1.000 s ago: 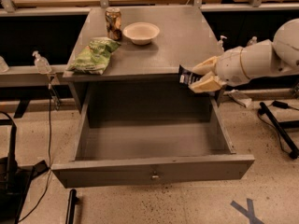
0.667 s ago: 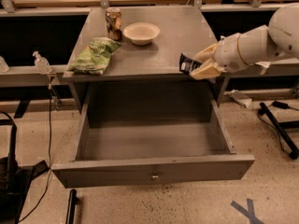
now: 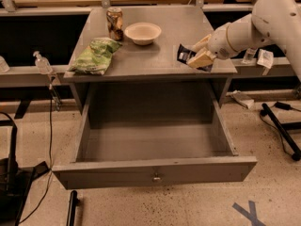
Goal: Pick rxbar blueberry from top drawer and place on counter
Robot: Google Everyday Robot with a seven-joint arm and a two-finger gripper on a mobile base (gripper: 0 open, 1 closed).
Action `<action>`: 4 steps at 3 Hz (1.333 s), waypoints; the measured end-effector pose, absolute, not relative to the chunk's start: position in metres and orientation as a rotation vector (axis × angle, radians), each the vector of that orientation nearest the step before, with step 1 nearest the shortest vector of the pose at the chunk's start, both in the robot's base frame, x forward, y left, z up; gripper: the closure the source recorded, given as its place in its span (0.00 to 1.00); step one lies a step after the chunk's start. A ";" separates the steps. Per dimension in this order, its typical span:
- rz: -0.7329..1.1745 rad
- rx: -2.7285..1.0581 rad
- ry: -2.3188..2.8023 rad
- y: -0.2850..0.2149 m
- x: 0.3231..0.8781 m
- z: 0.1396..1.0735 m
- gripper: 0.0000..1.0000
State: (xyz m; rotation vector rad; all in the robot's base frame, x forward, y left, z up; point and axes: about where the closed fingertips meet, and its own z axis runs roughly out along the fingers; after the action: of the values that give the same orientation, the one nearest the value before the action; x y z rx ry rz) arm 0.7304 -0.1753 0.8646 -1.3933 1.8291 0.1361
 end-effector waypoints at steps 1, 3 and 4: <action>0.143 -1.377 1.870 -0.170 0.749 0.856 0.85; 0.163 -1.347 1.900 -0.162 0.760 0.844 0.38; 0.168 -1.351 1.901 -0.160 0.761 0.841 0.15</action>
Offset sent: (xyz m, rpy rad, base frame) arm 0.0398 0.0117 -0.0224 0.0307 0.0605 -0.0873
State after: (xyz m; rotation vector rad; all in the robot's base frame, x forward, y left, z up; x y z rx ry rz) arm 0.7608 -0.1597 0.8410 -1.3508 1.9011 0.1682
